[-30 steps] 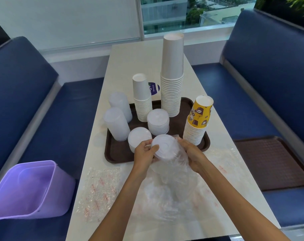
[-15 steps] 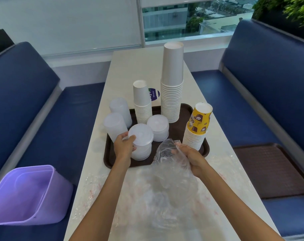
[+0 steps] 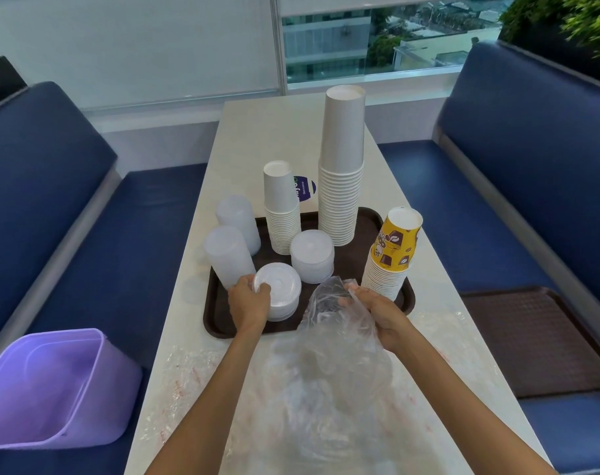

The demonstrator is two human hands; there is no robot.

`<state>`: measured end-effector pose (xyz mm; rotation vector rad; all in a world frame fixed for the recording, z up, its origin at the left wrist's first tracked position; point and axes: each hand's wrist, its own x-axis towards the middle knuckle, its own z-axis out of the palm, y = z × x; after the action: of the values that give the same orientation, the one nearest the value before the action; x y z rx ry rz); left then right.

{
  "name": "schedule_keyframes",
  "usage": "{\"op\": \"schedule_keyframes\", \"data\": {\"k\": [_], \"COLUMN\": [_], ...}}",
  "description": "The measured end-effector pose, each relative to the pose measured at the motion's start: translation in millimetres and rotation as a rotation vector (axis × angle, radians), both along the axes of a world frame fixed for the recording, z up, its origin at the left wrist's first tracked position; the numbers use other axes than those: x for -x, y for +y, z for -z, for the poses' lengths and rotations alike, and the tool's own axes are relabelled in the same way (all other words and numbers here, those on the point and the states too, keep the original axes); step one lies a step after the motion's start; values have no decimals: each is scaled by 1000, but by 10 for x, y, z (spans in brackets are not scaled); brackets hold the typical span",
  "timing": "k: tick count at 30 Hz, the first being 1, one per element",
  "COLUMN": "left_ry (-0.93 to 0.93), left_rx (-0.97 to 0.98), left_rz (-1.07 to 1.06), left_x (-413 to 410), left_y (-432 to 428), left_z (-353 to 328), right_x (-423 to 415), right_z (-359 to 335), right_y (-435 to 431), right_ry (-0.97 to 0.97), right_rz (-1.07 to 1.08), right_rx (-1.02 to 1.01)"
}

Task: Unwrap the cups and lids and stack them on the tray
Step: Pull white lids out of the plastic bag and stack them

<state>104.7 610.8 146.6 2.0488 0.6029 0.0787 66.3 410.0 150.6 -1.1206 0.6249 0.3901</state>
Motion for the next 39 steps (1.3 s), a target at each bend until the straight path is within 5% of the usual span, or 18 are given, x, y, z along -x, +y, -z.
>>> {"op": "schedule_keyframes", "data": {"k": [11,17,22,39], "left_ry": [-5,-63,54,193], "left_rx": [-429,-610,-614,-599], "left_rz": [130,486,647,690], "left_x": [26,15,-66,-262], "left_y": [-14,-27,-5,15], "left_z": [38,112,158,63], "right_x": [-3,-2,20,33], "right_z": [-5,-47,-100,-150], "right_y": [17,35,21,-10], "right_ry": [10,23,31,43], "right_rz": [1,-3,3,40], "right_rx": [-14,-10,-23,-29]}}
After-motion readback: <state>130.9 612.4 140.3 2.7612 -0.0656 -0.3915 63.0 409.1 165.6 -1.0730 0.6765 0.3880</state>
